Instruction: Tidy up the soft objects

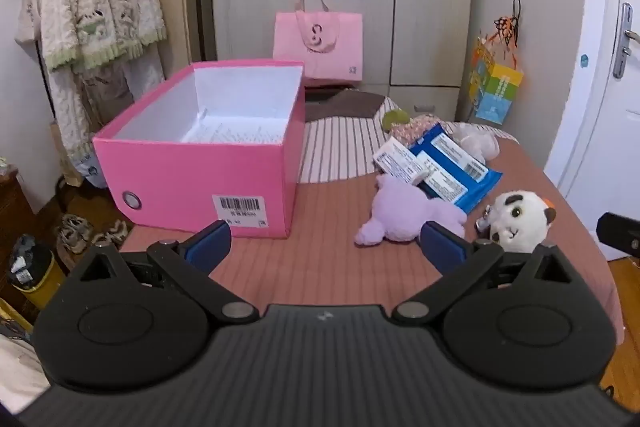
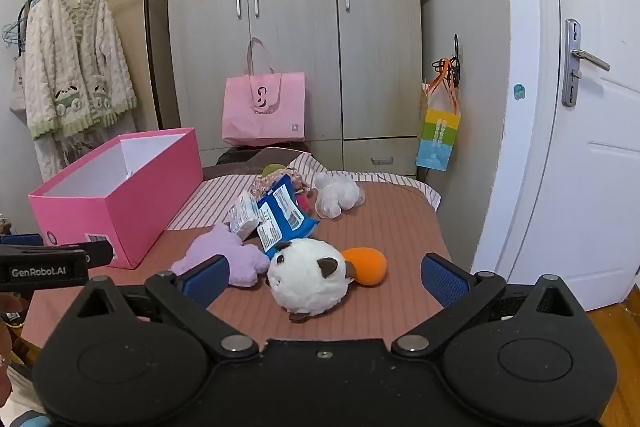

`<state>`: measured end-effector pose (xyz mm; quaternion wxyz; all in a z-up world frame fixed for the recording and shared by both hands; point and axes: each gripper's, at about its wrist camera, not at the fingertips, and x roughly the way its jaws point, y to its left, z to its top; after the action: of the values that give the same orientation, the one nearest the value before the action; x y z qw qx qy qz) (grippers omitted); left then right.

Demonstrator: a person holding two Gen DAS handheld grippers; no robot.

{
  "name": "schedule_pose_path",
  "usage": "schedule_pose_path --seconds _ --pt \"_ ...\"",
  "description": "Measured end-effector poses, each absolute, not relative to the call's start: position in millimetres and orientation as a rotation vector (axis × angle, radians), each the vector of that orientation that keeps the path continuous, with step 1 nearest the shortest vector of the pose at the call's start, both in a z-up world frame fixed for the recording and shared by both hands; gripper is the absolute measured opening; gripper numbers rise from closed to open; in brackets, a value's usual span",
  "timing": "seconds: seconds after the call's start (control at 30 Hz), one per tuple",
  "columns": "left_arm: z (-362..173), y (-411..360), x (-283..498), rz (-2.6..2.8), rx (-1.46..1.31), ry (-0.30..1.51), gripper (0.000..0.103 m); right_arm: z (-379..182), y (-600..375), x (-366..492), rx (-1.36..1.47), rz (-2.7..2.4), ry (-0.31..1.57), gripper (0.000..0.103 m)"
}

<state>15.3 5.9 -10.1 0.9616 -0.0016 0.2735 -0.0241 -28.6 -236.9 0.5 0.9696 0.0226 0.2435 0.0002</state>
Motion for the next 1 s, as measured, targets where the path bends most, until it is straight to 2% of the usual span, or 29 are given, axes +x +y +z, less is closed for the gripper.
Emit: schedule_pose_path --seconds 1.0 --pt "-18 7 -1 -0.07 0.074 0.539 0.103 -9 -225 -24 0.023 -0.022 0.559 0.103"
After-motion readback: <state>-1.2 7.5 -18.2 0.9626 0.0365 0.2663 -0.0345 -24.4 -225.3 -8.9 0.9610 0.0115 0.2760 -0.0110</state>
